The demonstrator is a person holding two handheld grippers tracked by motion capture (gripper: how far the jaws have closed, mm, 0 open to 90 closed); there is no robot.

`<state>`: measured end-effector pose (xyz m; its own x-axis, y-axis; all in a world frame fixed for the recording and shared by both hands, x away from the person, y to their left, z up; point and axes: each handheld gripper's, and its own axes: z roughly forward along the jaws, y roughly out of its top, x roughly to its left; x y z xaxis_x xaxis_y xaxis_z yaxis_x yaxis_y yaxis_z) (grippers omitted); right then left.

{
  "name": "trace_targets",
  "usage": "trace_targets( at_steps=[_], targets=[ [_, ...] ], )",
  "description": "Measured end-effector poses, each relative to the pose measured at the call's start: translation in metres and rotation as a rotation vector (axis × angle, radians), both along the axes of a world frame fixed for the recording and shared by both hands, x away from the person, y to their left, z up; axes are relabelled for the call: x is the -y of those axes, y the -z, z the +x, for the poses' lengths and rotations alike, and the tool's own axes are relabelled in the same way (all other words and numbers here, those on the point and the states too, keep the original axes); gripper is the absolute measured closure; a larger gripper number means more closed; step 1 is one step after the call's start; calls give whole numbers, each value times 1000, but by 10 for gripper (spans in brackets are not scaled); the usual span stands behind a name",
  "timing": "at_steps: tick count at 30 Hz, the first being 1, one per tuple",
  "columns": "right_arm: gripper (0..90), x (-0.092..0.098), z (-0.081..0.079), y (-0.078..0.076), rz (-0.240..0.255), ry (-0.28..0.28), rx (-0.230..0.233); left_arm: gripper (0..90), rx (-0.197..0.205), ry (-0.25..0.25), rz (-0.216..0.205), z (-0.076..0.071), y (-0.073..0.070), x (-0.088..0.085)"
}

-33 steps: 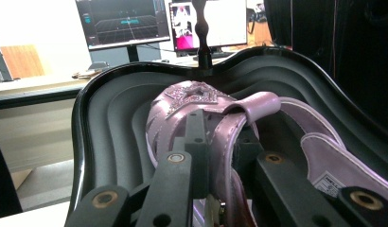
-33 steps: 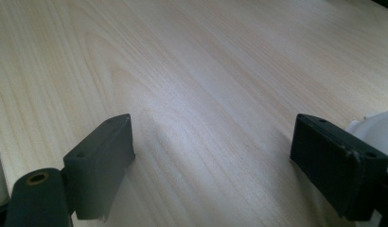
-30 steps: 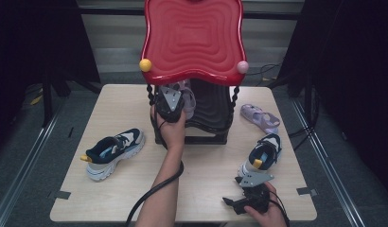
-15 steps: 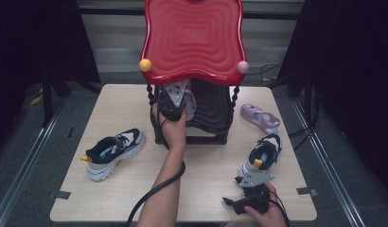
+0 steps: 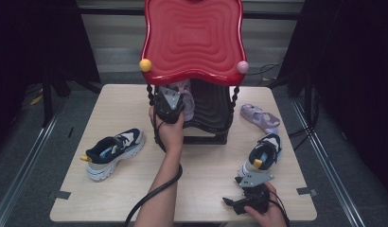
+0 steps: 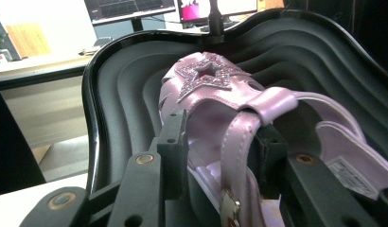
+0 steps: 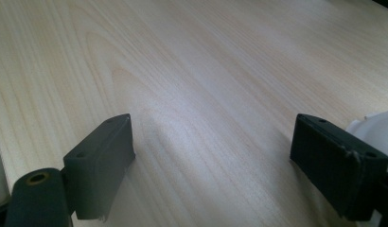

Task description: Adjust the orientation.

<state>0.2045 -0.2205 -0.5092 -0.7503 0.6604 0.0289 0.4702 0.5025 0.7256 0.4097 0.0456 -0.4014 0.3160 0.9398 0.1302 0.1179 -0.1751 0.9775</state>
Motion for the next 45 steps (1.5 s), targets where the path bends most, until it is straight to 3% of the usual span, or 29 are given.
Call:
trace_targets(
  at_steps=[9,12,15,20,21,25,32,39,45],
  targets=[
    [136,0,0,0,0,0,0,623,-42,15,-30,-6,4,0],
    [136,0,0,0,0,0,-1,756,-49,25,-20,-6,5,-1],
    [136,0,0,0,0,0,0,790,-53,28,-10,-3,4,0],
    [135,0,0,0,1,2,-2,807,-19,39,-1,-2,2,1],
    [136,0,0,0,1,1,-1,809,-12,41,-17,-2,2,1],
    [136,0,0,0,0,0,0,810,-17,24,22,-2,6,0],
    [135,0,0,0,0,0,-1,809,-22,17,24,-2,7,-6],
    [135,0,0,0,0,0,-1,733,-22,24,-33,-5,7,-5],
    [135,0,0,0,0,0,0,670,-18,21,-49,-13,1,-5]
  ],
)
